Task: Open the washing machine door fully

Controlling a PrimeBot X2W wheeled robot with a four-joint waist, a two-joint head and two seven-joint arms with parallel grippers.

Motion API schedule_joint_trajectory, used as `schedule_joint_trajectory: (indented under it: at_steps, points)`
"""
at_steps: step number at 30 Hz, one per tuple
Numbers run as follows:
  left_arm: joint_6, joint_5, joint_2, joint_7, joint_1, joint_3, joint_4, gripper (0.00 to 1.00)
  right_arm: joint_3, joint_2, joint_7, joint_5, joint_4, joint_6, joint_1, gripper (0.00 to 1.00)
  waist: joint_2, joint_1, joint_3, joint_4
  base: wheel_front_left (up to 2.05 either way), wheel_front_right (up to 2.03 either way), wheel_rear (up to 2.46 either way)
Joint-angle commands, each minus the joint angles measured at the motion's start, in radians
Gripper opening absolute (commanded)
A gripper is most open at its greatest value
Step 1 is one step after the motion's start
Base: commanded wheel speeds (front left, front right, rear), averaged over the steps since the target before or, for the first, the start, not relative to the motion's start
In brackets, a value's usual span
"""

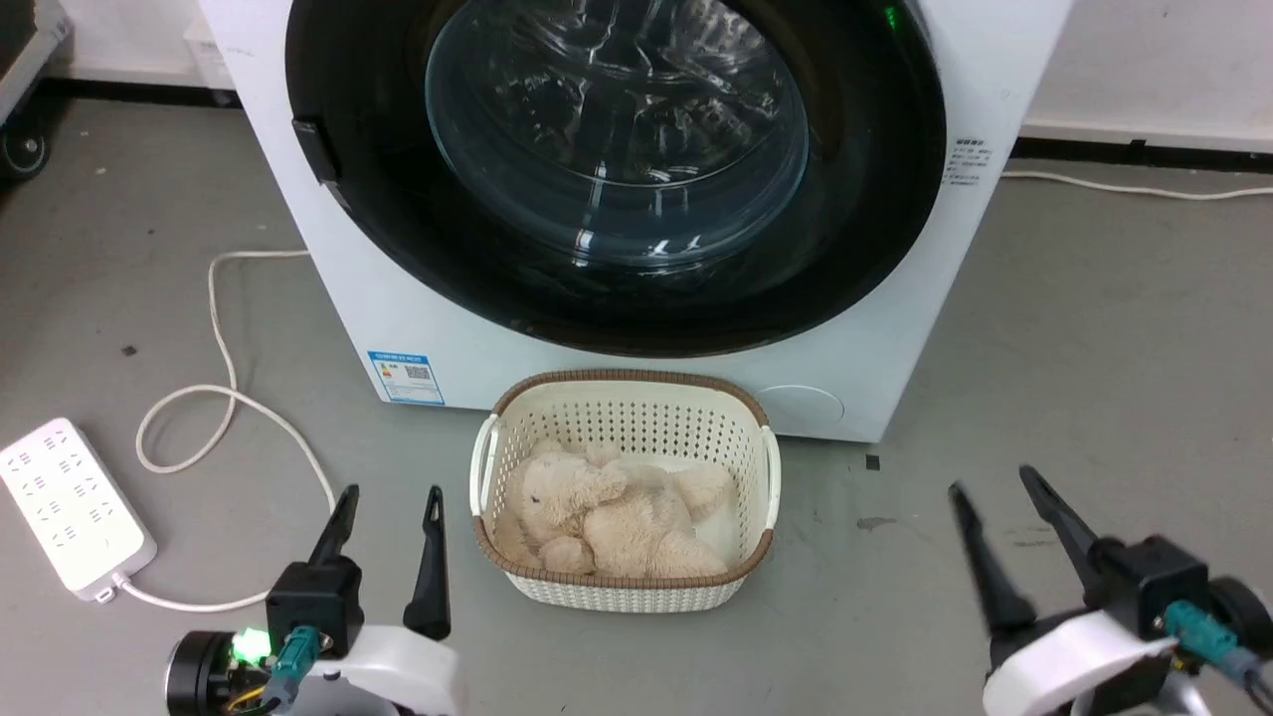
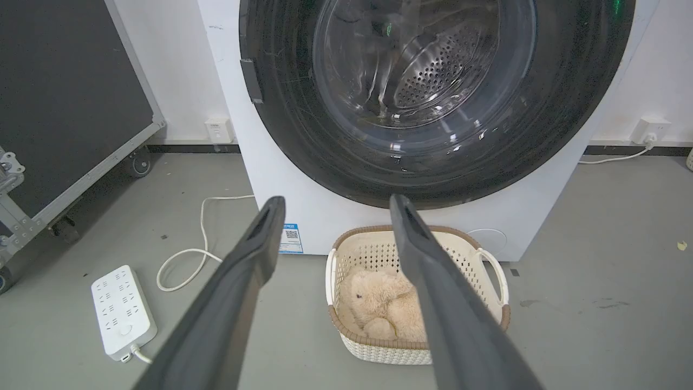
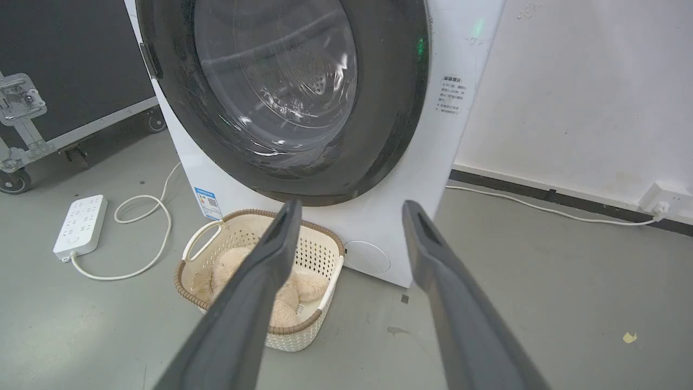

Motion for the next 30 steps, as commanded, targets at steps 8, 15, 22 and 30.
schedule_joint_trajectory:
  at_steps: [8,15,22,30]
  points:
    - [0.016,0.005,0.003,-0.027,-0.041,-0.017,-0.021,1.0,-0.011,-0.041,0.0,0.054,-0.026,0.0,-0.085,0.0,0.0,-0.0001,0.038,0.003,0.0,0.0,0.0]
    - [0.025,0.005,0.006,-0.042,-0.054,-0.027,-0.029,1.0,-0.016,-0.073,0.028,0.117,-0.027,-0.001,-0.163,0.0,0.0,-0.0001,0.067,0.005,0.0,0.0,0.0]
    - [0.032,0.004,0.009,-0.057,-0.071,-0.038,-0.037,1.0,-0.046,-0.088,0.079,0.217,0.001,-0.001,-0.261,0.0,0.0,-0.0001,0.099,0.012,0.0,0.0,0.0]
    - [0.042,0.004,0.014,-0.073,-0.085,-0.052,-0.044,1.0,-0.098,-0.087,0.145,0.345,0.057,-0.001,-0.377,0.0,0.0,-0.0001,0.132,0.027,0.0,0.0,0.0]
